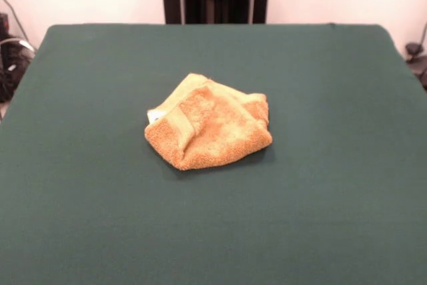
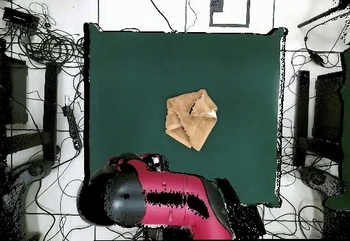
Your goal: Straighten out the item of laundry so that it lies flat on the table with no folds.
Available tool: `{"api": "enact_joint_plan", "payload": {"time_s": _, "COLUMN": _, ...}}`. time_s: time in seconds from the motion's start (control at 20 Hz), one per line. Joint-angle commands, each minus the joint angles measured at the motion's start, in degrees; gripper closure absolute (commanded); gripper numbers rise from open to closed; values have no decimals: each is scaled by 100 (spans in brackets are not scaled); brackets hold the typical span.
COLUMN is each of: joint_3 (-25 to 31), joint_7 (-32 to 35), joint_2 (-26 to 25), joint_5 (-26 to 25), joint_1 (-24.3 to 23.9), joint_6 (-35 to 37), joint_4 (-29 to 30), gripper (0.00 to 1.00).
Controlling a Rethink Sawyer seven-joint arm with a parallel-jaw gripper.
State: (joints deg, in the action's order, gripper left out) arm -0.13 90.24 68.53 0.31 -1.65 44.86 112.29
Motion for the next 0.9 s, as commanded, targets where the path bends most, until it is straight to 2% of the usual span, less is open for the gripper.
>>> {"api": "enact_joint_plan", "payload": {"time_s": 0.05, "joint_3": 119, "joint_7": 2175, "joint_2": -1650, "joint_5": -138, "joint_1": 631, "joint_6": 339, "joint_4": -1069, "gripper": 0}}
{"api": "enact_joint_plan", "payload": {"time_s": 0.15, "joint_3": 1, "joint_7": 2277, "joint_2": -1984, "joint_5": -190, "joint_1": 796, "joint_6": 266, "joint_4": -1352, "gripper": 0}}
{"api": "enact_joint_plan", "payload": {"time_s": 0.25, "joint_3": 4, "joint_7": 2236, "joint_2": -2171, "joint_5": 39, "joint_1": 818, "joint_6": 117, "joint_4": -1333, "gripper": 0}}
{"api": "enact_joint_plan", "payload": {"time_s": 0.35, "joint_3": 33, "joint_7": 2263, "joint_2": -2218, "joint_5": 300, "joint_1": 792, "joint_6": -98, "joint_4": -1158, "gripper": 0}}
{"api": "enact_joint_plan", "payload": {"time_s": 0.45, "joint_3": 38, "joint_7": 1981, "joint_2": -2161, "joint_5": 212, "joint_1": 753, "joint_6": -72, "joint_4": -1187, "gripper": 0}}
{"api": "enact_joint_plan", "payload": {"time_s": 0.55, "joint_3": 97, "joint_7": 1767, "joint_2": -1971, "joint_5": 282, "joint_1": 649, "joint_6": 111, "joint_4": -1145, "gripper": 0}}
{"api": "enact_joint_plan", "payload": {"time_s": 0.7, "joint_3": 408, "joint_7": 1224, "joint_2": -1391, "joint_5": 776, "joint_1": 280, "joint_6": 460, "joint_4": -676, "gripper": 0}}
{"api": "enact_joint_plan", "payload": {"time_s": 0.75, "joint_3": 359, "joint_7": 1325, "joint_2": -1218, "joint_5": 925, "joint_1": 253, "joint_6": 544, "joint_4": -562, "gripper": 0}}
{"api": "enact_joint_plan", "payload": {"time_s": 0.8, "joint_3": 357, "joint_7": 1307, "joint_2": -1073, "joint_5": 1030, "joint_1": 198, "joint_6": 504, "joint_4": -476, "gripper": 0}}
{"api": "enact_joint_plan", "payload": {"time_s": 0.9, "joint_3": 581, "joint_7": 789, "joint_2": -695, "joint_5": 1377, "joint_1": -74, "joint_6": 428, "joint_4": -218, "gripper": 0}}
